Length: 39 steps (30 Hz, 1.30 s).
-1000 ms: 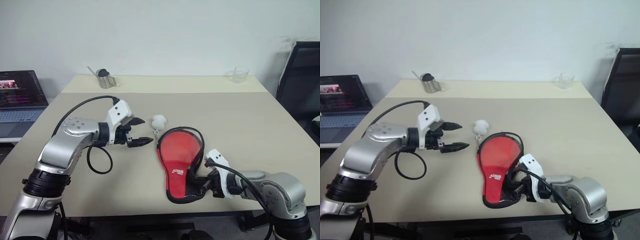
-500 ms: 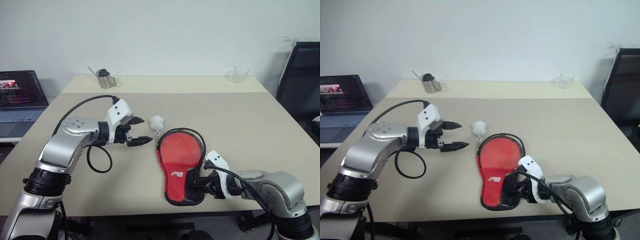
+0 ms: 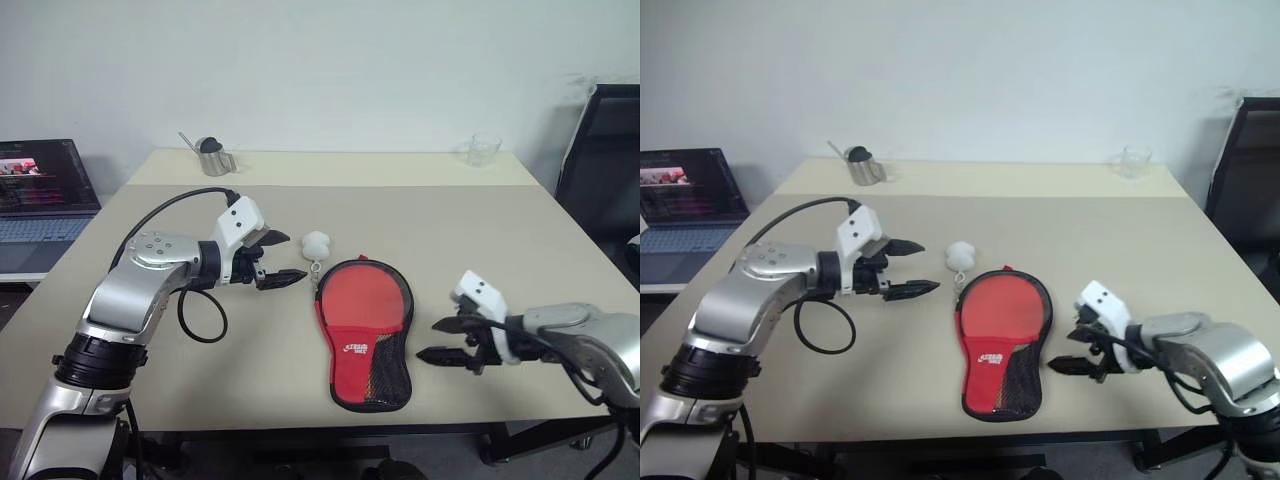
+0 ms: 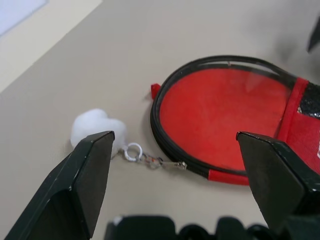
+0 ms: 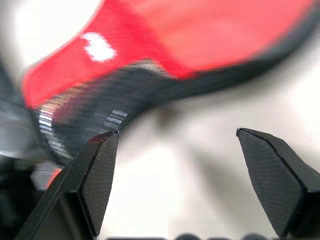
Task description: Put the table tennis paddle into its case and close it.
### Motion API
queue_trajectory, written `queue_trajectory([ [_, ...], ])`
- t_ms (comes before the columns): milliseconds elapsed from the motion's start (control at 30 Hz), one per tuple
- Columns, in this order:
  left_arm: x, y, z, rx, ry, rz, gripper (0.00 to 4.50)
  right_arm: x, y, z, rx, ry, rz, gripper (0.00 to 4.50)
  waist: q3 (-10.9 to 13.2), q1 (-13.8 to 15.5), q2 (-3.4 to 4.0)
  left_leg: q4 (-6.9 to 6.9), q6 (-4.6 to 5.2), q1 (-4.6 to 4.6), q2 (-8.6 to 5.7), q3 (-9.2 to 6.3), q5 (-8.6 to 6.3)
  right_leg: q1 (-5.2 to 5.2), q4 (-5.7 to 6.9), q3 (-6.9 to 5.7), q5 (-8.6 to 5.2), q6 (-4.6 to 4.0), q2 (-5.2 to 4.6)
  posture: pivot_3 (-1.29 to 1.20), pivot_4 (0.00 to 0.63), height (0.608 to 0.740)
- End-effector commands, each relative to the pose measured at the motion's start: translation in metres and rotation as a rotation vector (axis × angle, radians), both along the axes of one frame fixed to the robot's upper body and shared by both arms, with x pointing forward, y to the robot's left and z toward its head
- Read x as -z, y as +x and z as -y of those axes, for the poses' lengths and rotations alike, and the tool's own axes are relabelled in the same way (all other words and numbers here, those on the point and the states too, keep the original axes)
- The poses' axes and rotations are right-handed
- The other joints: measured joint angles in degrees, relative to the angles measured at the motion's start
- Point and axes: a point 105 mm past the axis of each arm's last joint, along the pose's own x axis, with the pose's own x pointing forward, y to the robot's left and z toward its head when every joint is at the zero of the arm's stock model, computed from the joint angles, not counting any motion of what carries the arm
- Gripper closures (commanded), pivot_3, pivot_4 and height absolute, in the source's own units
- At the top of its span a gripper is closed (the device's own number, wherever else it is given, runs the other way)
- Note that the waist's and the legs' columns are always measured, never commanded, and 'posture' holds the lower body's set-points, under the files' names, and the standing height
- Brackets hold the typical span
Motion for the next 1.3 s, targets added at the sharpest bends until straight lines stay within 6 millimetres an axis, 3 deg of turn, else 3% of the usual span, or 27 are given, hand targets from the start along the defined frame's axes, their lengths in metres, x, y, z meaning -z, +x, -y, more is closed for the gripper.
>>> queue_trajectory([
  [33,-0.019,0.001,-0.001,-0.005,-0.017,0.073,0.23,-0.008,0.020,0.012,0.015,-0.047,0.090,0.42,0.00,-0.21,0.00,0.01,0.00,0.02,0.00,0.02,0.00,0.00,0.01,0.03,0.00,0.00,0.00,0.00,0.150,0.740],
  [133,-0.017,0.002,-0.005,-0.020,-0.013,0.073,0.23,-0.033,0.052,0.007,0.089,0.018,0.236,0.42,0.00,-0.44,0.00,0.00,0.00,0.05,0.04,0.03,0.00,-0.01,0.07,0.04,0.00,0.00,0.01,0.00,0.150,0.740],
  [200,-0.015,0.004,-0.011,-0.055,-0.005,0.074,0.23,-0.069,0.070,-0.022,0.073,0.191,0.427,0.42,0.01,-0.92,-0.01,0.00,0.00,0.10,0.05,0.03,0.01,-0.01,0.13,0.08,0.01,0.00,0.02,0.00,0.150,0.740],
  [267,-0.013,0.008,-0.014,-0.082,0.002,0.084,0.23,-0.083,0.074,-0.046,0.051,0.299,0.518,0.42,0.01,-0.98,-0.01,-0.02,0.00,0.12,0.06,0.00,0.02,-0.03,0.19,0.07,0.01,0.00,0.04,0.00,0.150,0.740],
  [367,-0.020,0.020,-0.019,-0.167,-0.028,0.119,0.23,-0.072,0.082,-0.068,0.091,0.331,0.549,0.42,0.00,-0.34,0.00,-0.05,0.00,0.07,0.10,-0.05,0.02,-0.01,0.12,0.01,0.00,-0.01,0.07,0.00,0.150,0.740],
  [500,-0.031,0.032,-0.029,-0.275,-0.076,0.149,0.23,-0.041,0.091,-0.090,0.139,0.277,0.559,0.42,-0.01,0.32,-0.03,0.04,0.01,-0.11,0.01,0.00,0.02,-0.07,0.08,0.02,0.02,0.02,0.01,0.00,0.150,0.740],
  [667,-0.021,0.037,-0.046,-0.388,-0.047,0.100,0.23,-0.018,0.092,-0.119,0.149,0.340,0.539,0.42,-0.01,0.08,-0.04,0.06,0.01,-0.13,0.01,0.07,0.02,-0.09,0.06,0.10,0.07,0.10,-0.03,0.00,0.150,0.740],
  [800,-0.007,0.048,-0.064,-0.531,-0.035,0.029,0.23,0.011,0.089,-0.131,0.130,0.294,0.498,0.42,-0.02,0.06,-0.04,0.06,0.01,-0.07,0.06,-0.02,0.03,-0.07,0.12,0.01,0.07,0.08,-0.01,0.00,0.150,0.740],
  [900,-0.002,0.051,-0.071,-0.590,-0.042,-0.004,0.23,0.018,0.088,-0.134,0.121,0.291,0.480,0.42,-0.01,0.05,-0.04,0.05,0.03,-0.06,0.08,-0.04,0.04,-0.07,0.14,0.00,0.07,0.07,0.00,0.00,0.150,0.740],
  [1133,0.004,0.052,-0.065,-0.579,-0.027,-0.046,0.23,0.035,0.081,-0.140,0.070,0.252,0.310,0.42,-0.05,0.03,-0.09,0.06,0.02,-0.05,0.07,0.00,0.04,-0.06,0.14,0.04,0.08,0.06,-0.01,0.00,0.150,0.740],
  [1300,-0.003,0.057,-0.057,-0.546,-0.027,-0.037,0.23,0.038,0.074,-0.146,0.030,0.246,0.269,0.42,-0.10,0.04,-0.17,0.06,0.02,0.01,0.08,-0.03,0.04,-0.02,0.17,0.01,0.08,0.05,-0.01,0.00,0.150,0.740],
])
